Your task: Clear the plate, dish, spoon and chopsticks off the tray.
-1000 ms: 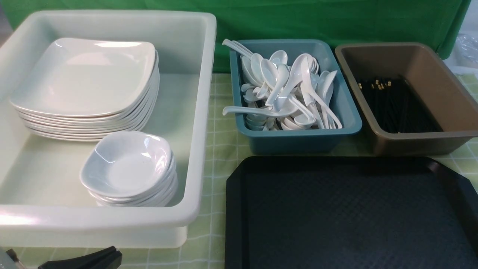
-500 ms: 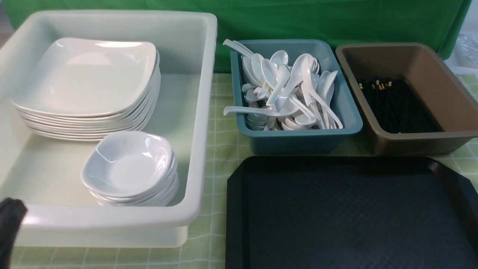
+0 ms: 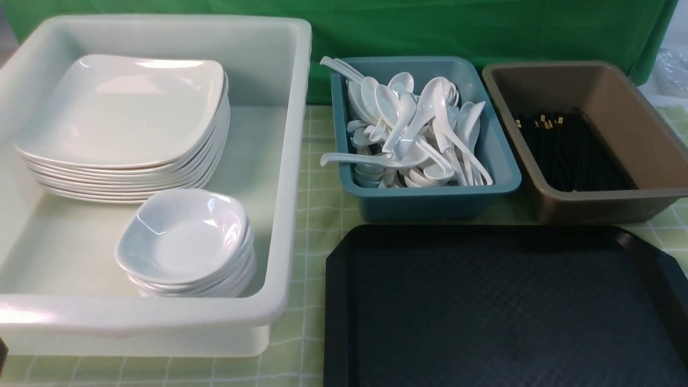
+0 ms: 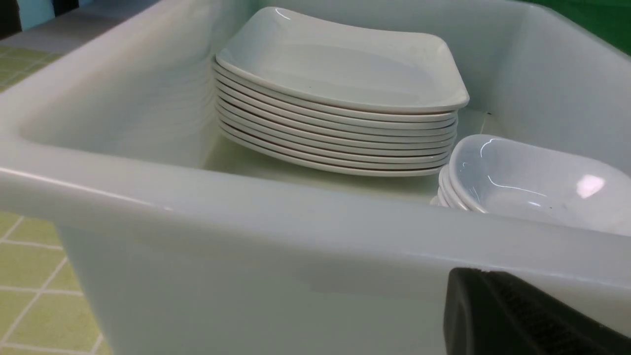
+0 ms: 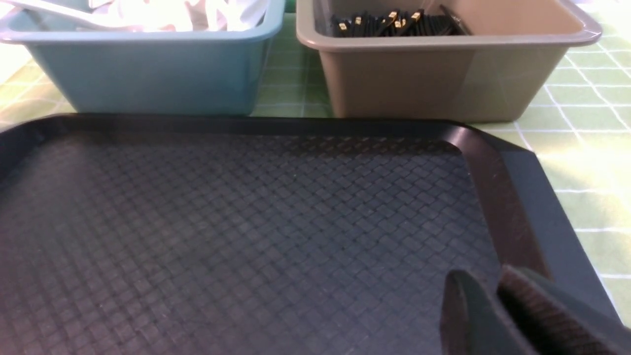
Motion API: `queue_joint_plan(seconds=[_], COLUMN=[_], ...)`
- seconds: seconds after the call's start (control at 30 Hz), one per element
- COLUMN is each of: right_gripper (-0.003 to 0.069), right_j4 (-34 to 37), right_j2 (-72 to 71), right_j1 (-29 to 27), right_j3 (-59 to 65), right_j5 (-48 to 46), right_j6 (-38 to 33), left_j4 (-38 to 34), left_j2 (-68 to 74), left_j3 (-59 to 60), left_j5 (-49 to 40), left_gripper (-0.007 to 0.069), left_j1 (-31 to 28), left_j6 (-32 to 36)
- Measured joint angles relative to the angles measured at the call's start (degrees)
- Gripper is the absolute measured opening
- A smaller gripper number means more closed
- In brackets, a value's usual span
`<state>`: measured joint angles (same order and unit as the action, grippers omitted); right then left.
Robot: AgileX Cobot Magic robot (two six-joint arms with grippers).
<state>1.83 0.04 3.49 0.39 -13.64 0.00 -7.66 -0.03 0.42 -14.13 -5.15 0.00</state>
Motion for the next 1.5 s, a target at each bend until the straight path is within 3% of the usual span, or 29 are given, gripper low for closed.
queue_joint_plan(seconds=[1.5], right_gripper=[0.0225], right_j4=[0.00], right_j2=[0.00], right_j1=[0.00], right_j3=[0.00], right_j5=[-0.01], right_j6=[0.00], left_j4=[0.00], left_j2=[0.00], left_j3=[0.00], left_j5=[0.07], left_gripper=[0.0021], left_j1=[0.00], left_j6=[1.06])
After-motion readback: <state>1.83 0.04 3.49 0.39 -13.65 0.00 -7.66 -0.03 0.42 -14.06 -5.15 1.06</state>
